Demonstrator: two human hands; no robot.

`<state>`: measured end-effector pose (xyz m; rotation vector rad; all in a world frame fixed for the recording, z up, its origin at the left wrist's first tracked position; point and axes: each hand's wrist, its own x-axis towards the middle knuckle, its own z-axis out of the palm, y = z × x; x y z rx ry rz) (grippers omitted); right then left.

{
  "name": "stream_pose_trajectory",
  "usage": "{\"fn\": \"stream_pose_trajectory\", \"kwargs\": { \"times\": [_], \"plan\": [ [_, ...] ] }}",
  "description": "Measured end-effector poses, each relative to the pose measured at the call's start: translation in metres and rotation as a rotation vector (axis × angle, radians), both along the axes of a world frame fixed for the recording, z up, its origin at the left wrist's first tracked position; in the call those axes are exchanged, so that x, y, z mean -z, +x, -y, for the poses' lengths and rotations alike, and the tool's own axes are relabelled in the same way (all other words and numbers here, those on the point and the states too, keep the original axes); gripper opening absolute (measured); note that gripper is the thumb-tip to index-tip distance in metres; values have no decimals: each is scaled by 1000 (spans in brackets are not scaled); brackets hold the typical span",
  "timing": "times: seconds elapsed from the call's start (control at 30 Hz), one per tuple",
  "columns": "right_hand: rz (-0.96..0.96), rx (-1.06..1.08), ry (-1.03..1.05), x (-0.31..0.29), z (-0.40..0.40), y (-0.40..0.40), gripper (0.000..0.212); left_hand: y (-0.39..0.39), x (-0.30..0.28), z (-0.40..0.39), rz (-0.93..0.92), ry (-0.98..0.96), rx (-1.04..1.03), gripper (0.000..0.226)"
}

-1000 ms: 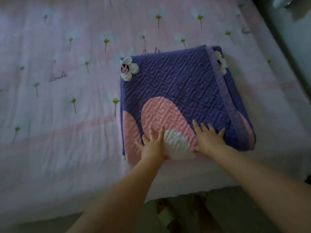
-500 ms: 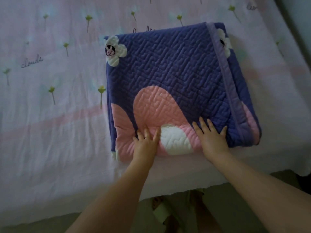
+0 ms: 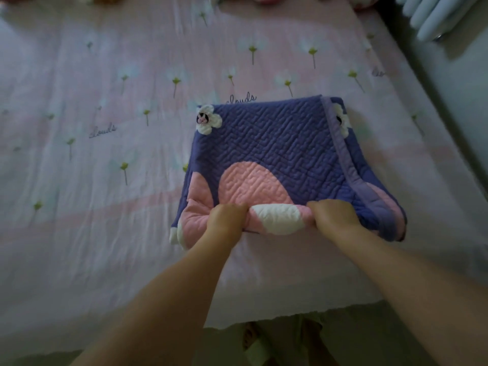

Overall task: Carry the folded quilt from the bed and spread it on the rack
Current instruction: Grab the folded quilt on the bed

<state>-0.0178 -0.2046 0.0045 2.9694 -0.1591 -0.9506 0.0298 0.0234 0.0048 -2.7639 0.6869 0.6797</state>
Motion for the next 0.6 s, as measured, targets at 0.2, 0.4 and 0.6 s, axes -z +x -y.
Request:
{"fn": "stream_pose_trajectory", "kwargs": {
  "times": [0.2,0.4,0.6],
  "plan": [
    [65,-31,1,-77,-9,23,33,21,-75,-18,85,-4,-10,39],
    [349,-124,92,-173,-25,49,21,31,-164,-44,207,-36,-73,33],
    [496,-294,122,-269,-66,77,18,17,-265,-84,283,-71,-311,29]
  ]
}}
